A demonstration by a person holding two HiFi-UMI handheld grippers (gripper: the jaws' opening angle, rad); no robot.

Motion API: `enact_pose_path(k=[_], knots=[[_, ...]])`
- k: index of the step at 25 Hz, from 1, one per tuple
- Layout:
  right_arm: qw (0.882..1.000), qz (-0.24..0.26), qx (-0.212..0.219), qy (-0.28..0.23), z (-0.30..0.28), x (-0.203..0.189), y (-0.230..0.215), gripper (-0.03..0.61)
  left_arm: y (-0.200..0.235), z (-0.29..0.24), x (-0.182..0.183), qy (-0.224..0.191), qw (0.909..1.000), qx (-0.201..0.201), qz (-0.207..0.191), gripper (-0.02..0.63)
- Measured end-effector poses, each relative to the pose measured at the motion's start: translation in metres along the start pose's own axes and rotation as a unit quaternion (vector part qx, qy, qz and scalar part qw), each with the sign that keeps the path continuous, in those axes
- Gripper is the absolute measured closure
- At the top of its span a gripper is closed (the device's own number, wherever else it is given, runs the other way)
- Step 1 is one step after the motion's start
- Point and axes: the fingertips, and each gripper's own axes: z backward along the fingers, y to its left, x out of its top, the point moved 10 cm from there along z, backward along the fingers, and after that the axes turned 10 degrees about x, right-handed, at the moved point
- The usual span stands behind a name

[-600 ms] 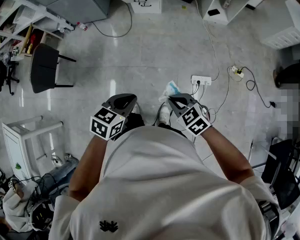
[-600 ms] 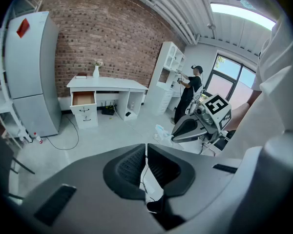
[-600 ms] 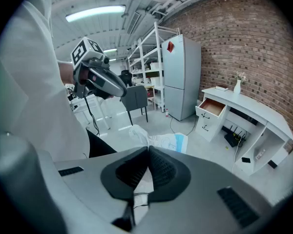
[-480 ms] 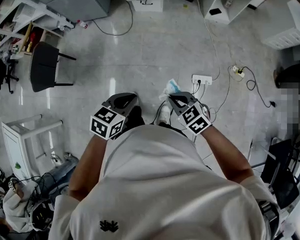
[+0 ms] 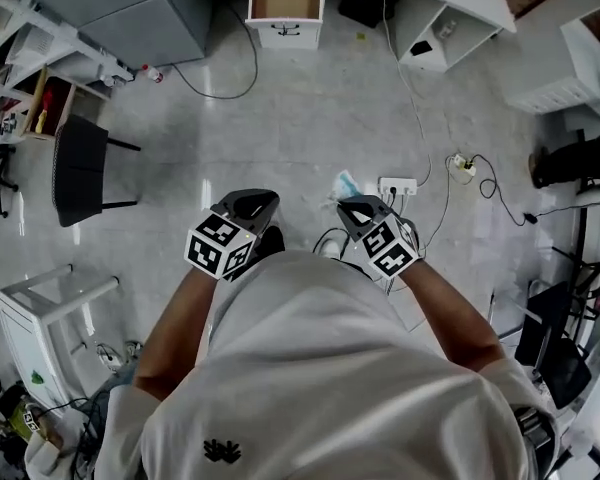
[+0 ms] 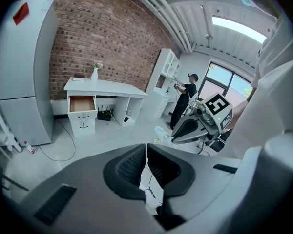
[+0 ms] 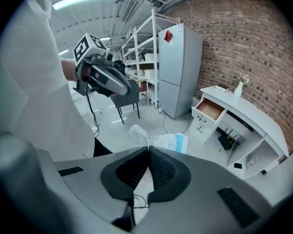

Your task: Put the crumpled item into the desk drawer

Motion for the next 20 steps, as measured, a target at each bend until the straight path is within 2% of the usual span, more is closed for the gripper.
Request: enact_pose_path(k=[4,10,16,20], knots=[[1.0,-0.003,-0.018,0.003,-0.041,0.06,-0.019,0.549,0.07,0.011,0.011,-0.008,0.9997,-0.021,-0.007,0.583],[0.999,0.015,-0.046,0.0,-0.089,0.139,-0.038,0.549,0.152,0.024,0.014,0.008,0.9986,-0.041,-0.032,0.583],[0.999,0.034,-0.035,0.017,-0.109,0.183,-0.066,0.549,0.199,0.034,0.029,-0.019,0.9994,-0.026,0.013,0.583],[0.999,0.038,-0.024,0.014,-0.127,0.203,-0.1,0.549,0.228,0.021,0.04,-0.013,0.9993,-0.019,0.029,0.583]])
